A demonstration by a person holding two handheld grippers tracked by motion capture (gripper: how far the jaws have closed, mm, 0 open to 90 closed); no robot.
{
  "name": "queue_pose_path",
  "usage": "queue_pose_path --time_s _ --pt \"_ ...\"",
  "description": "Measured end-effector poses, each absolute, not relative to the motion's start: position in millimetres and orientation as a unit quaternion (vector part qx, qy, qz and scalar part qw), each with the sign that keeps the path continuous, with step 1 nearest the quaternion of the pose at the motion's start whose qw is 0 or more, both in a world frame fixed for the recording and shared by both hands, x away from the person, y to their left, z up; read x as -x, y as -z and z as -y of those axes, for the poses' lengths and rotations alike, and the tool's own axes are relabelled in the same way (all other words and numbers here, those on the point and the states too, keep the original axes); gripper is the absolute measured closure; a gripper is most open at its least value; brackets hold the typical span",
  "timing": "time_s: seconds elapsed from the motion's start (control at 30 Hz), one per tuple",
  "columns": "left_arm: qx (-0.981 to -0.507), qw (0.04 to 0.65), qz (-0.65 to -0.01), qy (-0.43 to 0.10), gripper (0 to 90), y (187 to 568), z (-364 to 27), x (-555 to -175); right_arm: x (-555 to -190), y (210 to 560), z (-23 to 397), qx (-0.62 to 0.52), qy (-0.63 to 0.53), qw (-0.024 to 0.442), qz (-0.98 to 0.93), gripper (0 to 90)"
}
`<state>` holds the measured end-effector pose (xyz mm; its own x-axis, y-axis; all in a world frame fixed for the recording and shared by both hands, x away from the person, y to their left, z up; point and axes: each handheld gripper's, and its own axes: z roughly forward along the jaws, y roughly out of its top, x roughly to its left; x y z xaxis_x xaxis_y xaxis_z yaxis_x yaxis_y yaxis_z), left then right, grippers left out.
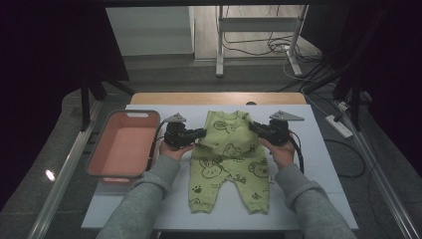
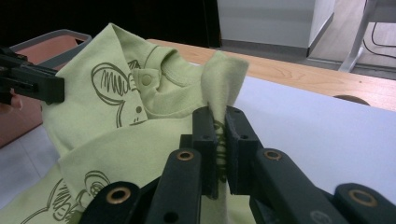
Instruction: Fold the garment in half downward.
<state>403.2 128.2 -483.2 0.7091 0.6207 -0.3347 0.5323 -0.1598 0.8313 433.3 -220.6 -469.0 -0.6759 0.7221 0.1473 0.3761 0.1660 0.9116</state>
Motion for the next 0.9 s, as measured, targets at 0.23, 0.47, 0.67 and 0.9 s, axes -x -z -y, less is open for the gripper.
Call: queue_pose_path --time_s 0.23,0.47,0.67,0.9 --pt "-0.763 0.525 -0.374 -0.040 84.7 484.9 -128.2 -396.1 -425.5 470.4 222.0 -0.364 -0.533 0.161 -0.747 84.7" --pt "-0.766 0.524 -0.370 -0.038 84.5 486.6 -126.9 -387.2 -417.1 474.0 224.7 -0.361 -0.532 0.155 -0.750 84.6" --pt "-0.768 0.523 -0.369 -0.034 84.4 489.5 -124.9 -381.3 -411.6 477.4 226.9 -0.364 -0.530 0.150 -0.751 84.6" --pt "-0.772 0.521 -0.363 -0.035 84.4 489.3 -123.0 -375.1 -405.6 477.7 228.3 -0.363 -0.527 0.148 -0.754 84.6"
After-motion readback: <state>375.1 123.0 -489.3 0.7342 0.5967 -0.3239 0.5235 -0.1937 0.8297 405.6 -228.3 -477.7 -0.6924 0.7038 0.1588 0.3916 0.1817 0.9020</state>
